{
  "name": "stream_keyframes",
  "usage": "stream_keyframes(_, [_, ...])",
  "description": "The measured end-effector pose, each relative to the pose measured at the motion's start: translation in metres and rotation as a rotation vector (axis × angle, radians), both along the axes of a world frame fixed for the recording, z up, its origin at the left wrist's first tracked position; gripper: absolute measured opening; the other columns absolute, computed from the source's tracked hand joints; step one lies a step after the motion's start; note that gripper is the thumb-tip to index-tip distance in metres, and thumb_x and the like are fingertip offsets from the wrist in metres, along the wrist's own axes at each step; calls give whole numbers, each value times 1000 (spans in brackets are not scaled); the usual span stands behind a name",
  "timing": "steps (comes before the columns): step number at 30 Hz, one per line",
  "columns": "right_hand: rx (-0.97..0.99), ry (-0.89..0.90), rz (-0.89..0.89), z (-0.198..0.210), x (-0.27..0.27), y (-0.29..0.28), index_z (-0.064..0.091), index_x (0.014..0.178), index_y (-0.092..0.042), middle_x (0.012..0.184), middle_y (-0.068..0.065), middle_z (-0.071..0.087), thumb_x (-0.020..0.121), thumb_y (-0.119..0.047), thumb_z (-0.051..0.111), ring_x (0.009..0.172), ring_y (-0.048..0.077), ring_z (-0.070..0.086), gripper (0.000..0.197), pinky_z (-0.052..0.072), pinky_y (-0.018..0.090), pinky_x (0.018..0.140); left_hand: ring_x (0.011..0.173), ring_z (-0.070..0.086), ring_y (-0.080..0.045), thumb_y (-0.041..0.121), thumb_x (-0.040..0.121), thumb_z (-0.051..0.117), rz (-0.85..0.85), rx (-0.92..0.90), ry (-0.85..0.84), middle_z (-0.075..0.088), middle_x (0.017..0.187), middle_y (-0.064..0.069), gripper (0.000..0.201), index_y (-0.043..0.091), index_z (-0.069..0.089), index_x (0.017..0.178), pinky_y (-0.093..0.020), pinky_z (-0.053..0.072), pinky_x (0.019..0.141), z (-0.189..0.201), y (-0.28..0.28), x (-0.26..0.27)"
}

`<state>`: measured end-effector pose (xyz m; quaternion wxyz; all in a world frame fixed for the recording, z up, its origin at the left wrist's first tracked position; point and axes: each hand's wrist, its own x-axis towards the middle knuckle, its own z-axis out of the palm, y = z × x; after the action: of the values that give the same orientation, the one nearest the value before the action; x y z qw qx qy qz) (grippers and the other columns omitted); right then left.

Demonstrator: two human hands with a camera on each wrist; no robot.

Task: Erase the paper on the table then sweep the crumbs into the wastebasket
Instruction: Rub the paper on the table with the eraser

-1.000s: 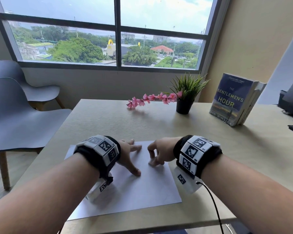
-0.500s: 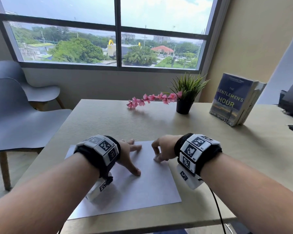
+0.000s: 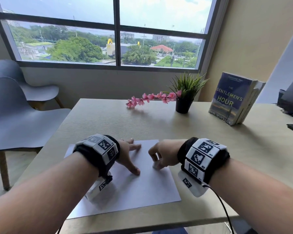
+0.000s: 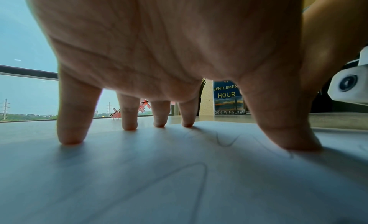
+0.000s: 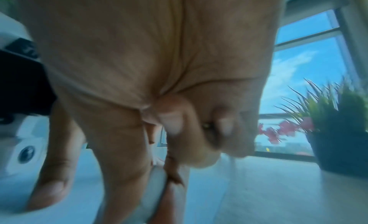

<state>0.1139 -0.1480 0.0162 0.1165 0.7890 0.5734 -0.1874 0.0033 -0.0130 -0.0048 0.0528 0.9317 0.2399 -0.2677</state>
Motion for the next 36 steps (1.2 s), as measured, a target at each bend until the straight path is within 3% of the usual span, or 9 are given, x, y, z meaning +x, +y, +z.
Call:
stream_keyframes(3, [-14,22,-60,2,10,0,55,90,-22,92,2,68,86,-38,66,80,19,58,19,45,30,70,148,8,-19,78,61,63,1,2,-2,-8,159,17,111,48,-1,147,-47,14,119,0,0,0])
stream_keyframes(8, [23,-44,-38,3,8,-2,58,99,-14,89,2,60,90,-27,62,79,20,52,16,36,25,59,148,8,-19,79,60,63,4,9,-4,-8,159,18,112,49,-1,147,-48,14,118,-2,2,0])
stream_keyframes(12, [-30,32,-48,3,6,-6,58,97,-17,99,5,70,87,-33,65,79,18,55,20,42,29,69,148,7,-19,79,59,63,3,15,1,-8,159,17,113,48,-2,147,-49,14,118,-3,2,0])
stream_keyframes(14, [-48,23,-88,5,12,-6,57,96,-19,94,3,70,87,-37,66,81,18,56,21,43,29,71,148,6,-20,79,60,62,-3,21,3,-7,159,16,112,48,-2,147,-50,14,118,-3,2,0])
stream_keyframes(20, [-1,-124,-8,1,-2,-10,49,96,-16,89,0,49,95,-24,54,80,21,45,9,28,24,51,148,7,-19,80,59,62,-3,27,7,-7,159,17,113,48,-2,147,-50,14,118,-2,2,1])
stream_keyframes(25, [-60,7,-67,6,0,-11,52,94,-21,85,-3,63,90,-36,61,79,18,55,18,39,26,62,148,8,-18,78,60,63,1,15,0,-7,159,17,112,47,-2,147,-49,15,118,-2,1,0])
stream_keyframes(30, [3,-66,-23,4,-6,-11,56,106,-13,87,2,57,93,-27,57,79,19,48,19,29,22,49,148,9,-19,78,60,63,1,19,1,-6,159,17,112,48,-1,147,-49,15,118,-2,1,0])
stream_keyframes(32, [-2,-5,5,0,-13,-13,57,104,-15,98,4,64,92,-30,59,80,20,51,19,33,22,52,148,9,-19,78,61,63,0,17,-3,-6,159,16,112,47,-1,147,-48,15,118,-2,1,0])
stream_keyframes(36, [-56,60,-65,2,-6,-10,56,98,-21,89,-1,68,89,-38,63,80,17,59,20,42,25,62,148,10,-19,77,61,64,2,10,-10,-6,159,16,112,47,-1,147,-47,16,118,-2,1,1])
